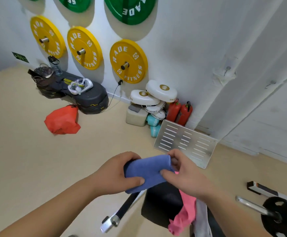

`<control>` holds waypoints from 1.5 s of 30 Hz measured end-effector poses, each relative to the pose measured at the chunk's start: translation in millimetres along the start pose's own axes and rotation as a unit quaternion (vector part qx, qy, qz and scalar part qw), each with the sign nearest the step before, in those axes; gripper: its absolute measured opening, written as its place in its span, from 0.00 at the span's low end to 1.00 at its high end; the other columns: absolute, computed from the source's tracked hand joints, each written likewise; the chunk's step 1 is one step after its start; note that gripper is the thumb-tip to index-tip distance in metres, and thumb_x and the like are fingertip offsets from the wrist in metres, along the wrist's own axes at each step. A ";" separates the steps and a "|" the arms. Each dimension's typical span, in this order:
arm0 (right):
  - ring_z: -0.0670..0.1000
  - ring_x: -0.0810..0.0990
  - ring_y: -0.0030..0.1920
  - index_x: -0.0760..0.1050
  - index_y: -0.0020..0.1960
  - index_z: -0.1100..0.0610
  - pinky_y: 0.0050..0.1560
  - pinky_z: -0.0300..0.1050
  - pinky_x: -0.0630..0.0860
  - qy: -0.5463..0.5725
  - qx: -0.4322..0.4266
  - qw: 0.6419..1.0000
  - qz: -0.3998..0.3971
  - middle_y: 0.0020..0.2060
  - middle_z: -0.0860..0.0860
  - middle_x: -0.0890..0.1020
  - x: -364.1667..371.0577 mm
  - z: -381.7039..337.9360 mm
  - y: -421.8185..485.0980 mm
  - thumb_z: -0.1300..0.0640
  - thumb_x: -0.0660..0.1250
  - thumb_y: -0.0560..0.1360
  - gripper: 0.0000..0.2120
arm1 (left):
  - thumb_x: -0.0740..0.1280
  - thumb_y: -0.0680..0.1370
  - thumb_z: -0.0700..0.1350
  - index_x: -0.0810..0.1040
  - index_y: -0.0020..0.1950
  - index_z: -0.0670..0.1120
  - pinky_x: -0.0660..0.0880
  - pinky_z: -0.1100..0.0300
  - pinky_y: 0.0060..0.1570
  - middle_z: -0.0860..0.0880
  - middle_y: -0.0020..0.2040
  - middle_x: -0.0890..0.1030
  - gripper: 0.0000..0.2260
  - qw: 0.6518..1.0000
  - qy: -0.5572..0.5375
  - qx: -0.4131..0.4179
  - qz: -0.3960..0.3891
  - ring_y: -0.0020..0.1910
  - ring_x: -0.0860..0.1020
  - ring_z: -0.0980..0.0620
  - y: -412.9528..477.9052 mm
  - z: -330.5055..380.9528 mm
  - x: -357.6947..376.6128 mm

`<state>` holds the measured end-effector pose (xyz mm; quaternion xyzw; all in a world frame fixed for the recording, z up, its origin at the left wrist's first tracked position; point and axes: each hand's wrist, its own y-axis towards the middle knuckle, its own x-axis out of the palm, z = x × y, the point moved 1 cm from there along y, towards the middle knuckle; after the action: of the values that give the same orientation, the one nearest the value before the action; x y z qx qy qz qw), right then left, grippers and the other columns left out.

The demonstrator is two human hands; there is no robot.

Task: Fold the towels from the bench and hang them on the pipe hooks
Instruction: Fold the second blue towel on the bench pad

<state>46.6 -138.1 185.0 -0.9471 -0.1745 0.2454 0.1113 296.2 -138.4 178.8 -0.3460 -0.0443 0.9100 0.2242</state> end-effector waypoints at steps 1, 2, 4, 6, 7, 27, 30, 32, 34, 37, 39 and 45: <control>0.50 0.84 0.46 0.75 0.52 0.45 0.51 0.55 0.83 0.025 0.004 1.000 0.009 0.46 0.51 0.84 11.2 -9.8 13.1 0.56 0.71 0.72 0.11 | 0.75 0.69 0.57 0.75 0.59 0.62 0.81 0.58 0.52 0.62 0.54 0.81 0.20 0.999 -0.030 -0.012 0.003 0.52 0.80 0.60 -0.5 -12.9 -15.3; 0.51 0.84 0.46 0.75 0.52 0.44 0.52 0.55 0.83 0.050 0.008 0.999 0.016 0.46 0.51 0.85 24.0 -18.6 28.3 0.56 0.71 0.72 0.11 | 0.76 0.69 0.55 0.75 0.59 0.62 0.81 0.57 0.53 0.62 0.55 0.81 0.21 0.998 -0.052 -0.017 0.004 0.53 0.81 0.60 -0.4 -26.7 -31.9; 0.56 0.85 0.52 0.76 0.55 0.47 0.58 0.58 0.82 0.100 0.019 0.994 0.034 0.49 0.53 0.86 54.3 -36.8 64.0 0.58 0.70 0.74 0.12 | 0.77 0.70 0.50 0.76 0.60 0.60 0.81 0.55 0.54 0.60 0.57 0.82 0.21 0.995 -0.095 -0.025 0.003 0.55 0.81 0.59 2.0 -59.2 -67.9; 0.56 0.85 0.55 0.76 0.59 0.53 0.60 0.56 0.81 0.142 0.030 0.988 0.049 0.51 0.53 0.86 87.4 -59.8 101.8 0.63 0.69 0.78 0.12 | 0.77 0.71 0.45 0.77 0.61 0.58 0.81 0.55 0.55 0.59 0.57 0.82 0.21 0.990 -0.135 -0.032 0.002 0.56 0.81 0.58 7.3 -94.2 -108.5; 0.54 0.85 0.55 0.76 0.60 0.54 0.60 0.53 0.81 0.157 0.034 0.985 0.059 0.51 0.52 0.86 103.4 -71.6 122.3 0.64 0.69 0.78 0.12 | 0.77 0.71 0.43 0.77 0.61 0.57 0.81 0.55 0.56 0.58 0.58 0.82 0.22 0.989 -0.147 -0.032 0.001 0.56 0.82 0.57 11.4 -112.4 -131.2; 0.59 0.87 0.49 0.74 0.68 0.51 0.55 0.59 0.82 0.242 0.109 0.954 0.142 0.52 0.57 0.88 8.5 -182.3 305.6 0.44 0.70 0.79 0.20 | 0.72 0.77 0.36 0.79 0.61 0.54 0.81 0.65 0.45 0.54 0.53 0.87 0.17 0.965 -0.259 0.025 -0.026 0.50 0.86 0.55 282.2 -106.5 -316.5; 0.52 0.86 0.56 0.76 0.70 0.49 0.57 0.50 0.80 0.267 0.103 0.948 0.143 0.59 0.49 0.86 -55.0 -177.1 319.5 0.43 0.68 0.80 0.20 | 0.73 0.77 0.37 0.78 0.63 0.54 0.81 0.63 0.46 0.54 0.55 0.86 0.18 0.968 -0.240 0.055 -0.044 0.52 0.85 0.55 344.8 -63.7 -307.3; 0.50 0.84 0.62 0.76 0.70 0.52 0.57 0.44 0.80 0.268 0.094 0.945 0.161 0.62 0.49 0.85 -100.1 -173.5 331.7 0.48 0.71 0.79 0.21 | 0.73 0.77 0.37 0.78 0.63 0.54 0.80 0.66 0.42 0.53 0.55 0.86 0.18 0.968 -0.233 0.076 -0.048 0.50 0.85 0.57 387.5 -33.0 -301.9; 0.53 0.84 0.63 0.77 0.69 0.56 0.58 0.44 0.80 0.263 0.082 0.943 0.188 0.62 0.53 0.85 -143.5 -166.5 343.1 0.55 0.73 0.77 0.21 | 0.73 0.77 0.37 0.78 0.61 0.55 0.78 0.68 0.37 0.53 0.53 0.86 0.17 0.969 -0.221 0.096 -0.051 0.48 0.84 0.60 427.7 -3.4 -296.1; 0.57 0.84 0.62 0.78 0.67 0.58 0.66 0.55 0.79 0.238 0.096 0.938 0.235 0.60 0.57 0.86 -203.2 -156.4 356.7 0.57 0.75 0.76 0.21 | 0.74 0.76 0.39 0.79 0.59 0.57 0.82 0.63 0.46 0.54 0.55 0.86 0.18 0.969 -0.211 0.112 -0.065 0.49 0.84 0.59 485.4 36.3 -290.2; 0.57 0.86 0.58 0.79 0.64 0.58 0.61 0.56 0.82 0.214 0.109 0.933 0.270 0.56 0.57 0.87 -241.3 -151.5 365.8 0.57 0.76 0.77 0.17 | 0.75 0.75 0.39 0.79 0.60 0.57 0.82 0.61 0.48 0.55 0.54 0.86 0.18 0.969 -0.202 0.119 -0.081 0.49 0.85 0.58 524.9 62.8 -289.0; 0.59 0.87 0.54 0.78 0.62 0.59 0.54 0.55 0.84 0.203 0.125 0.895 0.378 0.54 0.61 0.86 -356.8 -140.8 404.8 0.59 0.75 0.77 0.16 | 0.73 0.77 0.38 0.79 0.58 0.53 0.78 0.67 0.35 0.51 0.52 0.86 0.14 0.953 -0.197 0.193 -0.129 0.39 0.84 0.58 647.3 150.2 -284.3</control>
<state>-62.9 -663.3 337.4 -0.9490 0.2555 0.0916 0.1606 142.0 -831.6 313.2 -0.1016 0.0445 0.9145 0.3890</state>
